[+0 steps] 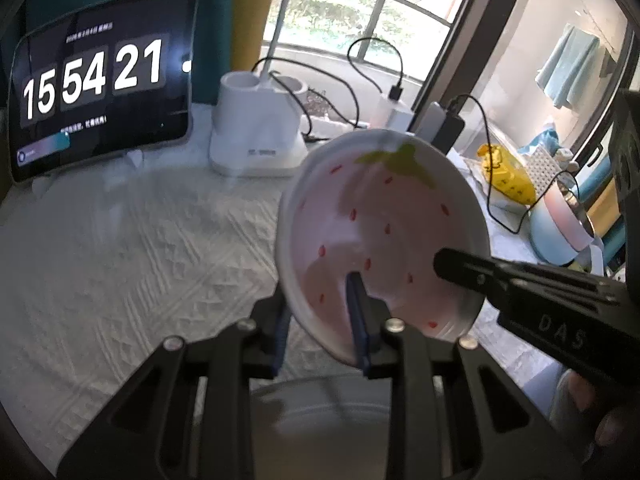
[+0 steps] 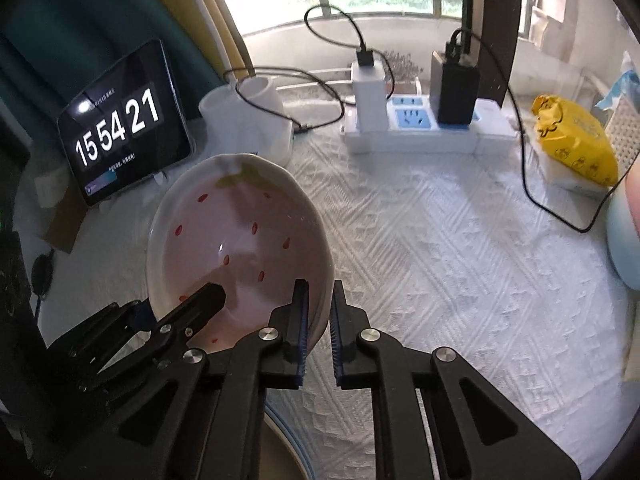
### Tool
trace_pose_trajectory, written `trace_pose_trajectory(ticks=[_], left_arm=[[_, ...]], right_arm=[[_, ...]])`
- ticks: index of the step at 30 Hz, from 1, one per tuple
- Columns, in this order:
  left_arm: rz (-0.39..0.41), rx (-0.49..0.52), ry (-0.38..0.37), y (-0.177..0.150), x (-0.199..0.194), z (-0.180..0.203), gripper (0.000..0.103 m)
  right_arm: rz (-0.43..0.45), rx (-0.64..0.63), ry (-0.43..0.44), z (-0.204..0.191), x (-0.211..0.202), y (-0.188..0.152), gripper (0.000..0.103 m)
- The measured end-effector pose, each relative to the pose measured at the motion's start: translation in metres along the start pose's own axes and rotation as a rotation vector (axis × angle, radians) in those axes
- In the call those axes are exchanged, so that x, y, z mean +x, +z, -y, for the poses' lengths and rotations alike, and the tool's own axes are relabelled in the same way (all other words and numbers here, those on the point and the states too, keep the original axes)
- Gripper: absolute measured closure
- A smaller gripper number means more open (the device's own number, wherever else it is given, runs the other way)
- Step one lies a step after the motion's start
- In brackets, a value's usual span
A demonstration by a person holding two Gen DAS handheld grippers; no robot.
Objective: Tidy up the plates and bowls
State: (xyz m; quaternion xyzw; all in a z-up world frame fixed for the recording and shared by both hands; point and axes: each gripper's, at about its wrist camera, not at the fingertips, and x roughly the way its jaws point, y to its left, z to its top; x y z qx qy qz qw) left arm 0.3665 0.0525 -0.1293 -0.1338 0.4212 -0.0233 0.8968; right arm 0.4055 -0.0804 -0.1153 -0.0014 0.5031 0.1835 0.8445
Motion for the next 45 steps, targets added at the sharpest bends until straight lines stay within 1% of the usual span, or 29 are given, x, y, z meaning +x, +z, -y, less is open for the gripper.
trace_pose_trajectory(ticks=[9, 18, 32, 45], left_arm=[[0.056, 0.019, -0.006, 0.002, -0.031, 0.011, 0.076], [0.101, 0.041, -0.024, -0.005, -0.059, 0.024, 0.076], [0.143, 0.077, -0.028, -0.021, -0.096, 0.044, 0.076], [0.157, 0.122, -0.048, -0.039, -0.115, 0.075, 0.076]], right_arm=[[0.06, -0.005, 0.015, 0.0, -0.032, -0.005, 0.093], [0.108, -0.005, 0.017, 0.001, -0.067, -0.018, 0.093], [0.162, 0.007, 0.028, 0.003, -0.106, -0.043, 0.093], [0.197, 0.039, 0.028, 0.022, -0.135, -0.068, 0.093]])
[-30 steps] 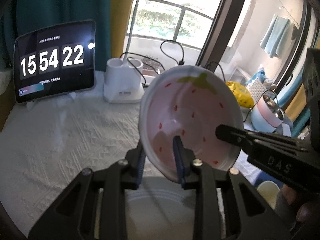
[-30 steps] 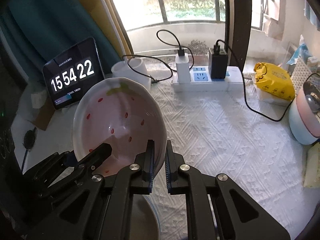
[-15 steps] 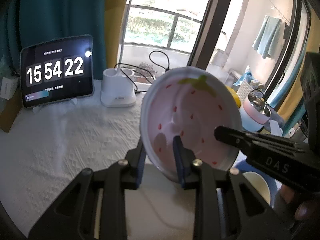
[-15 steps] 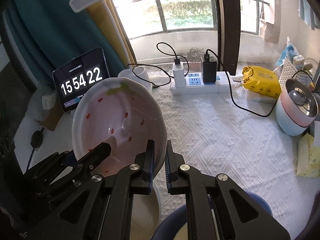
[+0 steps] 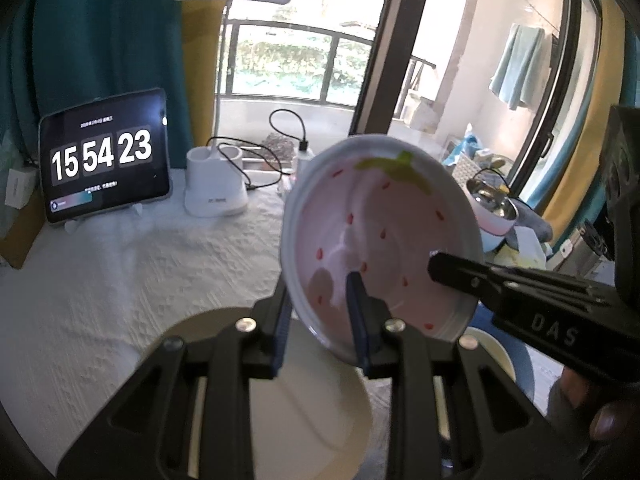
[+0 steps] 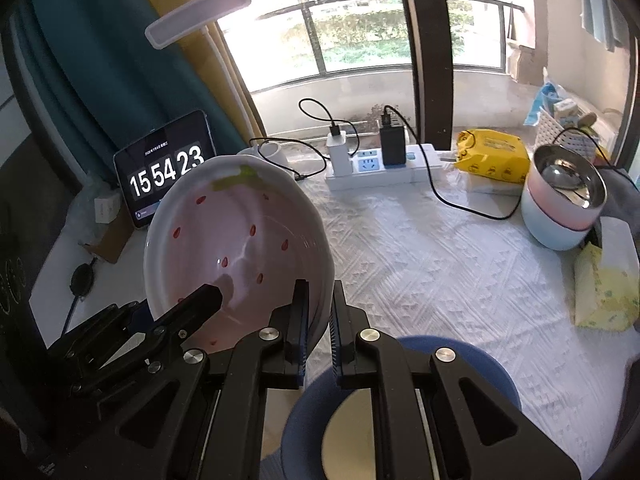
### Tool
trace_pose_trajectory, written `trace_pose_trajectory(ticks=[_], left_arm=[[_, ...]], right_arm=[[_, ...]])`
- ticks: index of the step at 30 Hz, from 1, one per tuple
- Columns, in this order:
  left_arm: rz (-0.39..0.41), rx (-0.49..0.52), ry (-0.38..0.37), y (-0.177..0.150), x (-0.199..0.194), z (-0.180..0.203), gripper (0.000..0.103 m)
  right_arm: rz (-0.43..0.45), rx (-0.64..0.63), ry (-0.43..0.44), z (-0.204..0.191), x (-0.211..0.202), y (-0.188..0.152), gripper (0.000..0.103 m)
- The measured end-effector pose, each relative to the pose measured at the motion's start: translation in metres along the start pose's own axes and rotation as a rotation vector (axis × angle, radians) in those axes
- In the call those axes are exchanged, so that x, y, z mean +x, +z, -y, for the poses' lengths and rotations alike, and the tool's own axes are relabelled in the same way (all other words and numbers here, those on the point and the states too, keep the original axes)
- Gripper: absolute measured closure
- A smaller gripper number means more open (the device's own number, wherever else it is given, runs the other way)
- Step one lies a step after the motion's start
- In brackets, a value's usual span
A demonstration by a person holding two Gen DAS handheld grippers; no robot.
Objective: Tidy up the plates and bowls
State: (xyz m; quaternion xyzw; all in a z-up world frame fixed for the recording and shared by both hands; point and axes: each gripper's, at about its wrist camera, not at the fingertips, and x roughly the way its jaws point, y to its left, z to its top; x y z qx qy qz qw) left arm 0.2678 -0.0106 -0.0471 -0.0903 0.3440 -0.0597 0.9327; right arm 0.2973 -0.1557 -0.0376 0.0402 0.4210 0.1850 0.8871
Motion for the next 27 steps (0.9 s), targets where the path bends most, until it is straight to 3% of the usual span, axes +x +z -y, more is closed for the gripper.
trace_pose_trajectory(ticks=[27], left_arm=[[-0.046, 0.116, -0.065, -0.03, -0.012, 0.071, 0.076]], right_arm=[[0.025, 0.104, -0.03, 0.059, -0.054, -0.051, 0.093]])
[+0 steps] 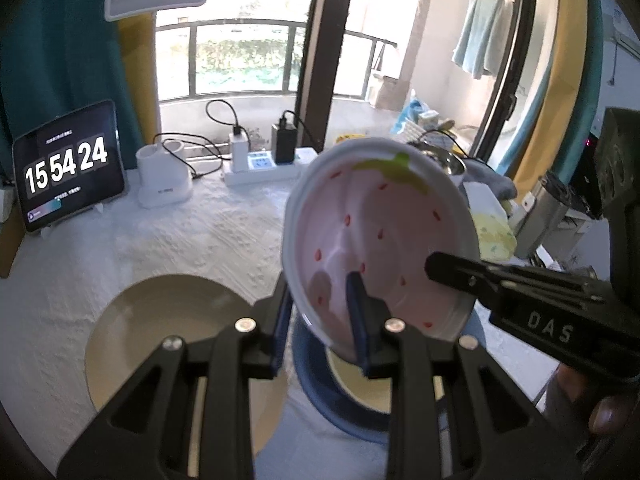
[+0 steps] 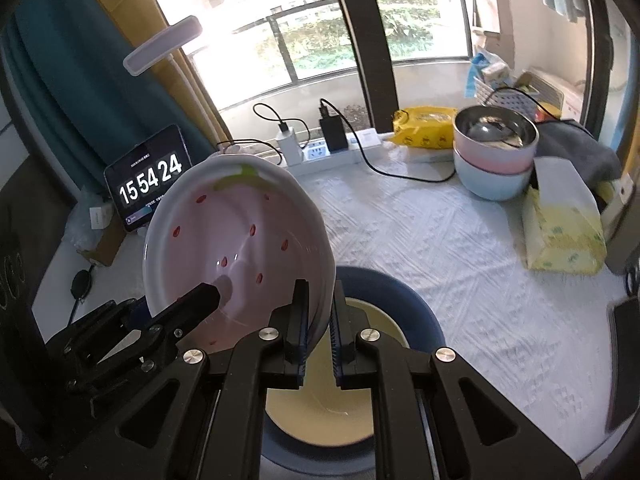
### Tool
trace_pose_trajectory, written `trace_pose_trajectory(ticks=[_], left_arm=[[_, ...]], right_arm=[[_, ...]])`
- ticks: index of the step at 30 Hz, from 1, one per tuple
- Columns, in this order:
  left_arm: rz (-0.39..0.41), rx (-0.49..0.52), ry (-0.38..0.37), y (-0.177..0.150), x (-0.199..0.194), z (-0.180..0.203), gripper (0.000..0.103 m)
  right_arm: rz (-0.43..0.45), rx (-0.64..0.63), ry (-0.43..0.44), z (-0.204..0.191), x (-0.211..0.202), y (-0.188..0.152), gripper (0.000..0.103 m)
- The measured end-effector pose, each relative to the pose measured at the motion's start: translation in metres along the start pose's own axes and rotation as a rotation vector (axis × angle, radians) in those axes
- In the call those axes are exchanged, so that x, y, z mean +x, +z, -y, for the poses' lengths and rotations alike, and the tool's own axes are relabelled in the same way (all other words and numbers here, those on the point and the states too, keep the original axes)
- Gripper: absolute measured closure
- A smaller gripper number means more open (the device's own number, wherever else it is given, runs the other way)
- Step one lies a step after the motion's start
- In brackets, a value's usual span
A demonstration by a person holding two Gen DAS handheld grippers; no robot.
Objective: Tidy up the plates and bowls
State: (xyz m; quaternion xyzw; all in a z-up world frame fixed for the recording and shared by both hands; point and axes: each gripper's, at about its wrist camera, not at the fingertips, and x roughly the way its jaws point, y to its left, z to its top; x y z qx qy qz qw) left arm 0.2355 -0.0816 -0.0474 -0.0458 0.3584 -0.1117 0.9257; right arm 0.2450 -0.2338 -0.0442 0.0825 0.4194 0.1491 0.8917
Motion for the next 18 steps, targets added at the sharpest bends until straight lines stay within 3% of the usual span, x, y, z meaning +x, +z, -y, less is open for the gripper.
trace_pose_trajectory(ticks=[18], left_arm=[[-0.075, 0.044, -0.019, -0.022, 0.014, 0.025, 0.076]], right_arm=[[-0.05, 0.071, -0.025, 0.034, 0.002, -0.033, 0.092]])
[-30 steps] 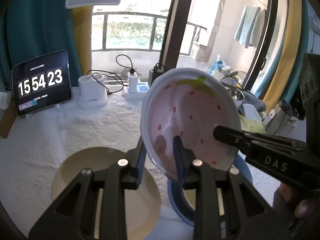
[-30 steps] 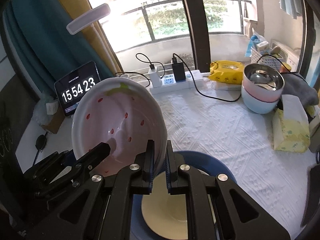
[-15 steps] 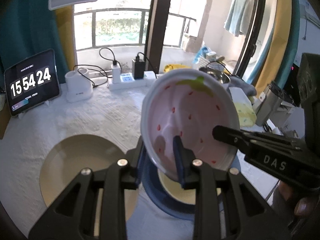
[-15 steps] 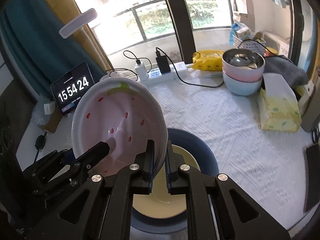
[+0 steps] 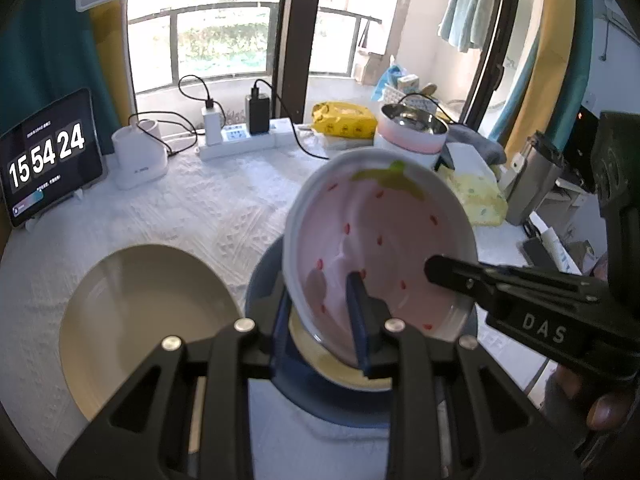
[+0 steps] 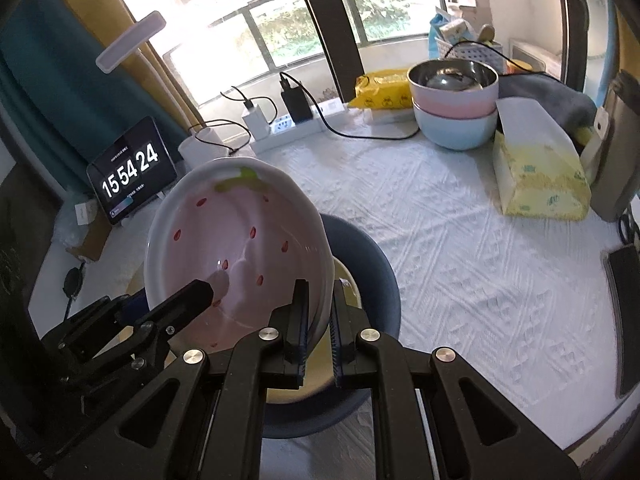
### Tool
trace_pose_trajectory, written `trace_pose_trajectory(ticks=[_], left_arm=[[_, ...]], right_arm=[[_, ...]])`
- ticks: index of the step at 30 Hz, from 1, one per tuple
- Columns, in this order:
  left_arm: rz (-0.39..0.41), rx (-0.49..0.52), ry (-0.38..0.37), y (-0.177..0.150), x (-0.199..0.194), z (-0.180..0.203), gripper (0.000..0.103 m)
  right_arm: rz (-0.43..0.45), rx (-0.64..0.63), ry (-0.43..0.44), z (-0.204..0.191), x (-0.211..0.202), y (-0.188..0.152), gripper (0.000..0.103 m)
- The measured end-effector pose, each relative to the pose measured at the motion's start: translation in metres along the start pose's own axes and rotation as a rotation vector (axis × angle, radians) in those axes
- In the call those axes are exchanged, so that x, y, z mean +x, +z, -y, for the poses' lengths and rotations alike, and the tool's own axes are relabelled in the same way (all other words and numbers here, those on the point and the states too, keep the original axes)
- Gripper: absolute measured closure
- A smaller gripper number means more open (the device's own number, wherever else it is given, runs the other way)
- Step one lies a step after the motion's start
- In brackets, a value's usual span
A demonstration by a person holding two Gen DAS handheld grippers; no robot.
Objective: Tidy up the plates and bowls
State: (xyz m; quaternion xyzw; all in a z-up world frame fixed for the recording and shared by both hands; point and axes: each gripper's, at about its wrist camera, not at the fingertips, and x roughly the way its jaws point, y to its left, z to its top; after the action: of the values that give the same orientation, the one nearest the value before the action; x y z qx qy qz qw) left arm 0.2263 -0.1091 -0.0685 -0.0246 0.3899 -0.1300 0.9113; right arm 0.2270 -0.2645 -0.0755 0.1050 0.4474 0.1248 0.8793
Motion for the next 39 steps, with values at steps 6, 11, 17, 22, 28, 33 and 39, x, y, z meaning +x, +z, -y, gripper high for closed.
trace_pose_trajectory(ticks=[6, 11, 17, 22, 28, 33, 39], left_arm=[[-0.022, 0.008, 0.002, -0.01, 0.005, 0.004, 0.076], [-0.03, 0.013, -0.001, -0.012, 0.007, 0.005, 0.076], [-0.055, 0.024, -0.005, -0.017, 0.013, 0.007, 0.076], [-0.064, 0.033, -0.009, -0.019, 0.015, 0.008, 0.075], [-0.074, 0.005, 0.017, -0.018, 0.017, -0.001, 0.073], [-0.057, 0.005, 0.007, -0.018, 0.012, -0.004, 0.073], [-0.03, -0.008, -0.007, -0.016, 0.004, -0.006, 0.073]], right_arm=[[-0.01, 0.008, -0.016, 0.003, 0.003, -0.005, 0.092], [-0.024, -0.004, -0.037, 0.005, 0.006, -0.009, 0.092], [-0.035, -0.001, -0.049, 0.008, 0.008, -0.012, 0.092], [-0.043, -0.003, -0.064, 0.01, 0.009, -0.012, 0.09], [-0.043, -0.033, -0.107, 0.004, 0.012, -0.014, 0.086], [-0.037, -0.041, -0.107, 0.002, 0.011, -0.013, 0.085], [-0.028, -0.043, -0.113, 0.001, 0.006, -0.013, 0.085]])
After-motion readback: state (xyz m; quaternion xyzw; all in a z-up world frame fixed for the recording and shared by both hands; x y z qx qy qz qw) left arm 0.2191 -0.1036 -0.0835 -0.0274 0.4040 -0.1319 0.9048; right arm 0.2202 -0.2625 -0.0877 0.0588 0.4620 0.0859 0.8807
